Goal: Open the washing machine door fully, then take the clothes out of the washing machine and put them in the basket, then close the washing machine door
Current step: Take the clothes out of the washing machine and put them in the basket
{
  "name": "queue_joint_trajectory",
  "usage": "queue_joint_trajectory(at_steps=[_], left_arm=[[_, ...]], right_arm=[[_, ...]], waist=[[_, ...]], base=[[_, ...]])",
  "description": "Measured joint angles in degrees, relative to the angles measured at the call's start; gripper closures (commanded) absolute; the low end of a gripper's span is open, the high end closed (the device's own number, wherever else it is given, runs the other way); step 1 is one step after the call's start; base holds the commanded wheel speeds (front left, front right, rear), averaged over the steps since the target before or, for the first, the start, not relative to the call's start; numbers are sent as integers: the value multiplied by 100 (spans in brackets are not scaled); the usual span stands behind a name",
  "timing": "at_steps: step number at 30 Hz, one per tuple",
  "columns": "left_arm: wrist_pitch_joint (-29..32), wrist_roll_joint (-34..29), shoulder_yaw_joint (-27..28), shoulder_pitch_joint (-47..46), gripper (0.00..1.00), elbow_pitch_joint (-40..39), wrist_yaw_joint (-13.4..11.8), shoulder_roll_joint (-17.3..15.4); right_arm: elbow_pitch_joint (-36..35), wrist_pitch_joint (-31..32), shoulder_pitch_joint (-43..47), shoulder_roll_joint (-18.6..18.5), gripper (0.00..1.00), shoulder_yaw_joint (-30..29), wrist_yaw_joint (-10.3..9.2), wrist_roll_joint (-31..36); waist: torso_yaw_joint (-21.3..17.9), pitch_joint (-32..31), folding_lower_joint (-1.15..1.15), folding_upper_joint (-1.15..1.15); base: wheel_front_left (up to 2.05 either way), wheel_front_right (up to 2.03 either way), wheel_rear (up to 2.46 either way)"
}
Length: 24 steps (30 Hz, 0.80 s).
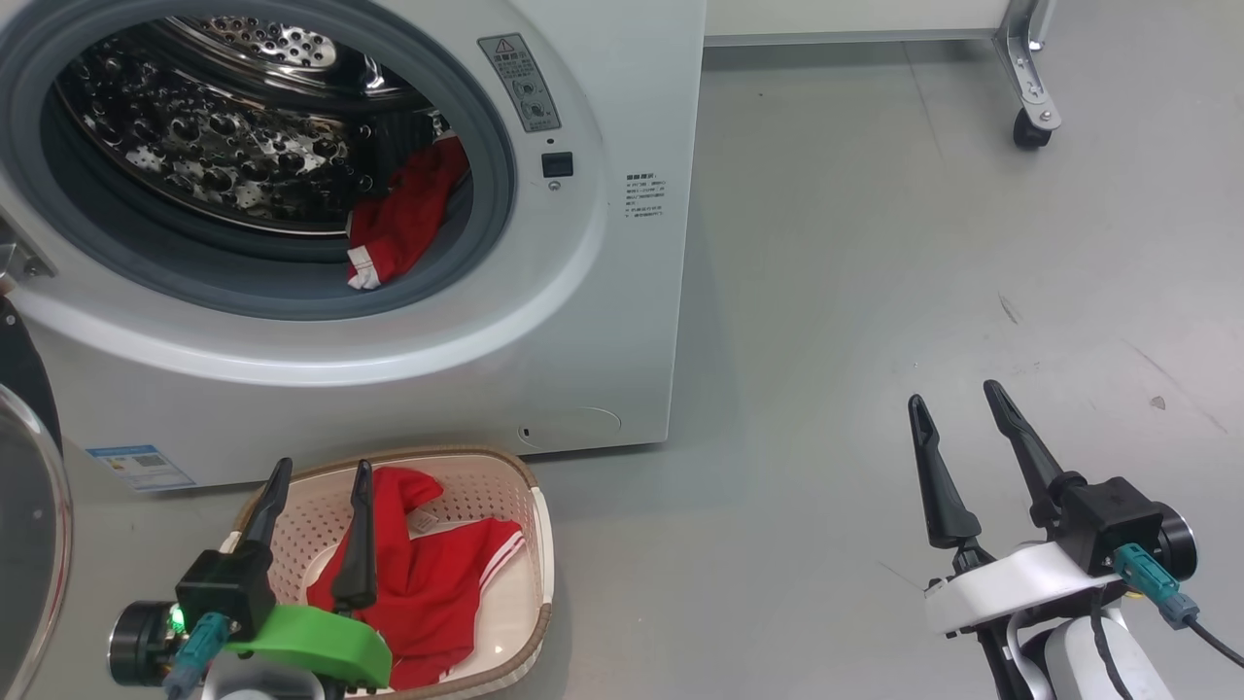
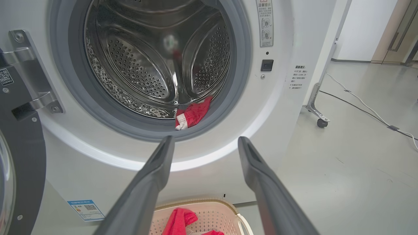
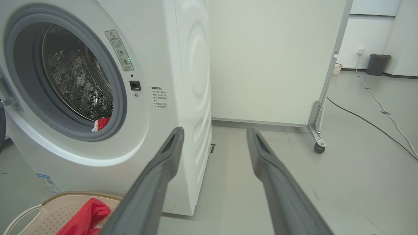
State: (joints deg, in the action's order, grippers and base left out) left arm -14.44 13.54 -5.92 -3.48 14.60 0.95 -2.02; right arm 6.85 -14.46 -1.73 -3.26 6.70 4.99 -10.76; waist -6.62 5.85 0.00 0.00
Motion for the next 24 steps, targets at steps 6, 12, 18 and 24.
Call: queue_joint_trajectory(at_steps=[6,12,18,24], left_arm=[[0,0,-44,2,0,-11,-13,-1],[0,-2,-54,2,0,-24,-14,-1],[0,-4,-67,2,0,-30,-23,-1],[0,-4,-94,2,0,-34,-24,-2]], right_arm=[[-3,0,-1,3,0,-1,0,1],[-4,0,-1,4,0,-1,0,0],[-5,0,-1,8,0,-8,0,0],[-5,0,-2,12,0,-13,0,0]], waist=[[-7,24,0,0],[-18,52,0,0],[-30,71,0,0],[-34,74,0,0]], base=[[0,0,0],[0,0,0],[0,0,0],[0,0,0]])
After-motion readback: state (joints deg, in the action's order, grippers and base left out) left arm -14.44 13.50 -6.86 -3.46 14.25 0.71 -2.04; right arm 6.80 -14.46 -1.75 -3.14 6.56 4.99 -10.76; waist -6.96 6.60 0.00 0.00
